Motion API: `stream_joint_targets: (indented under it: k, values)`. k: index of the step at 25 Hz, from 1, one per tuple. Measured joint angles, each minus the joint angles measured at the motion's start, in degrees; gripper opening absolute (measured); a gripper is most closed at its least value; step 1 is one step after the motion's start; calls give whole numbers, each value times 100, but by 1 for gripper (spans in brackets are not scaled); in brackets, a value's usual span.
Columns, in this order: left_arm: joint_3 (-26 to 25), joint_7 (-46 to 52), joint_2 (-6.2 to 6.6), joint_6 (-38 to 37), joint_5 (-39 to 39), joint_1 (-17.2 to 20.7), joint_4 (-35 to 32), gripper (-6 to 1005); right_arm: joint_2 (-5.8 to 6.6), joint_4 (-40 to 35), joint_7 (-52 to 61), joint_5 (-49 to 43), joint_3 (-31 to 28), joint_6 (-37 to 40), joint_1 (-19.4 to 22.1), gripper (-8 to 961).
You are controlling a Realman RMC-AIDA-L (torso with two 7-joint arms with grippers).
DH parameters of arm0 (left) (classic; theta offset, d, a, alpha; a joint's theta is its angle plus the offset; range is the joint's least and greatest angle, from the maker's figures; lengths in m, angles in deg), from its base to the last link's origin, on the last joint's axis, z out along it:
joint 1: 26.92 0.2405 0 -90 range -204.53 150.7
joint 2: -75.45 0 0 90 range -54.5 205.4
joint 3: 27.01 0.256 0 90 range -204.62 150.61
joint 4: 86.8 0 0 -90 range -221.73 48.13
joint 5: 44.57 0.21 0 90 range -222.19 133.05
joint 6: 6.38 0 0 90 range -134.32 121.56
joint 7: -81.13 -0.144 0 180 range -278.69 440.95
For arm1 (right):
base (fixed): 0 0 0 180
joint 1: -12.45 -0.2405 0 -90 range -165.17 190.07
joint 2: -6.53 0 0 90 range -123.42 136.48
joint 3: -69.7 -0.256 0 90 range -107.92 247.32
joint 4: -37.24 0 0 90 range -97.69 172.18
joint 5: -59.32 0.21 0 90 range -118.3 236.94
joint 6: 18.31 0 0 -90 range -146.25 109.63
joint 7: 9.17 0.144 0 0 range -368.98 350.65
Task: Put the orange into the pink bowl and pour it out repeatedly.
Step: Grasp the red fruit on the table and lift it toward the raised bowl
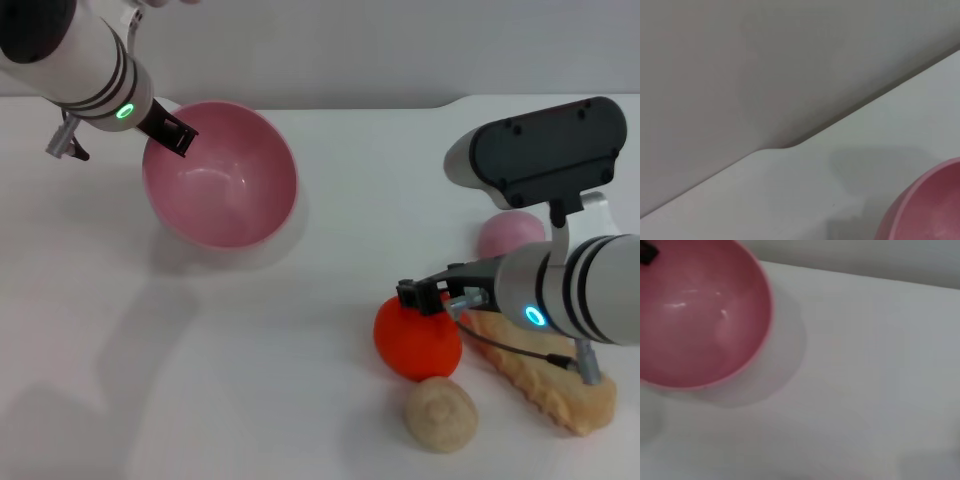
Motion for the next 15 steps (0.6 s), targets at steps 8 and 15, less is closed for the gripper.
stream_joint_targets:
  k: [8,15]
  values:
    - [-1,-14,-6,-2,-2,-10,-1,45,4,98,183,37,107,-15,-13,591]
    - [6,-76,-7,16,-1,-11,-6,45,8,210,354,18,113,-68,-30,592]
